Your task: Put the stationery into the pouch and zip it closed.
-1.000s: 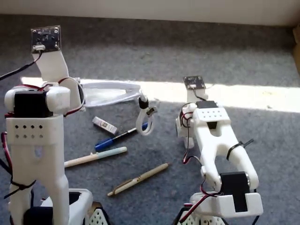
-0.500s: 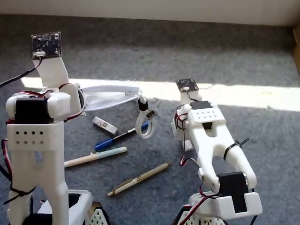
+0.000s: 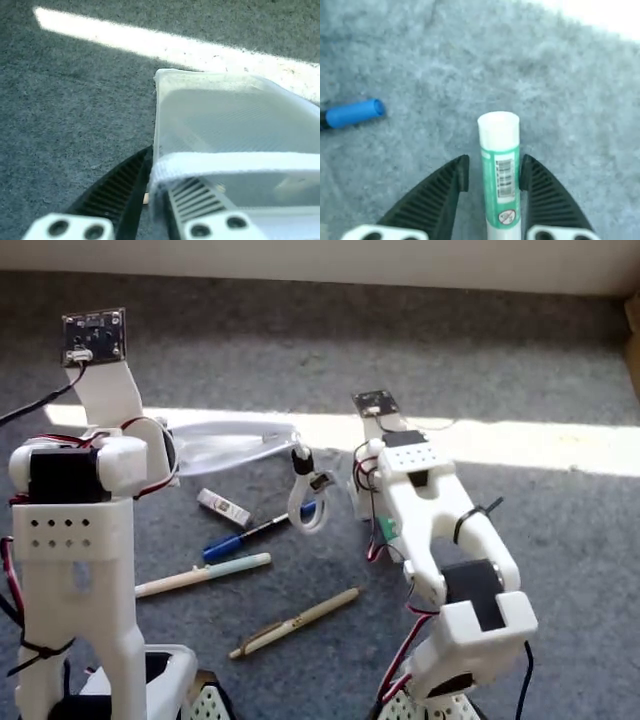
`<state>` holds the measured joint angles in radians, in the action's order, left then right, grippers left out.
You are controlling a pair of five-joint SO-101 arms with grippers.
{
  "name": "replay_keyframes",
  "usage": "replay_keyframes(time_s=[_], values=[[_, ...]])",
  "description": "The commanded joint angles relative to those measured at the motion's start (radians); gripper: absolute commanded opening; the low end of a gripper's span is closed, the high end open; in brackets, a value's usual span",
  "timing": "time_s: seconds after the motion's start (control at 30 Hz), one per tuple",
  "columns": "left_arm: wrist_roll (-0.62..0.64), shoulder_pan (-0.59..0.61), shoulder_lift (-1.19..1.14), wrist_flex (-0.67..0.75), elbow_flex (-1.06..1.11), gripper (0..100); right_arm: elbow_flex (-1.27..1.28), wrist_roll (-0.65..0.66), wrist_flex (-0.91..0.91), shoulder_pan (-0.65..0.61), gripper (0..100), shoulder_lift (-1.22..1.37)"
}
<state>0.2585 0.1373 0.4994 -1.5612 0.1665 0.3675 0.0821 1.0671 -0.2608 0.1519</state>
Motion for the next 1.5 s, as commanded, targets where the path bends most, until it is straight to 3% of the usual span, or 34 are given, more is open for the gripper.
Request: replay_keyframes(time_s=[0.0,0.2,0.37,0.43,1.23,1.4,1.47], values=[[0.005,0.031,-0.016,0.014,0.012,1,-0.104,-0.012,0.007,-0.007,15.6,0.027],[0.005,0.027,-0.016,0.017,0.012,1,-0.111,-0.012,0.005,-0.007,15.4,0.088],[0.005,0.025,-0.016,0.017,0.012,1,-0.111,-0.005,-0.007,-0.005,0.0,0.114],[0.005,0.025,-0.016,0.015,0.012,1,-0.111,-0.005,-0.008,-0.007,1.3,0.093],[0.005,0.025,-0.016,0.021,0.031,1,0.223,-0.017,0.004,-0.012,0.4,-0.684],[0.005,0.025,-0.016,0.021,0.031,1,0.275,-0.221,-0.002,-0.016,0.9,-0.883],[0.005,0.025,-0.016,0.021,0.031,1,0.280,-0.236,-0.001,-0.048,0.9,-0.951]])
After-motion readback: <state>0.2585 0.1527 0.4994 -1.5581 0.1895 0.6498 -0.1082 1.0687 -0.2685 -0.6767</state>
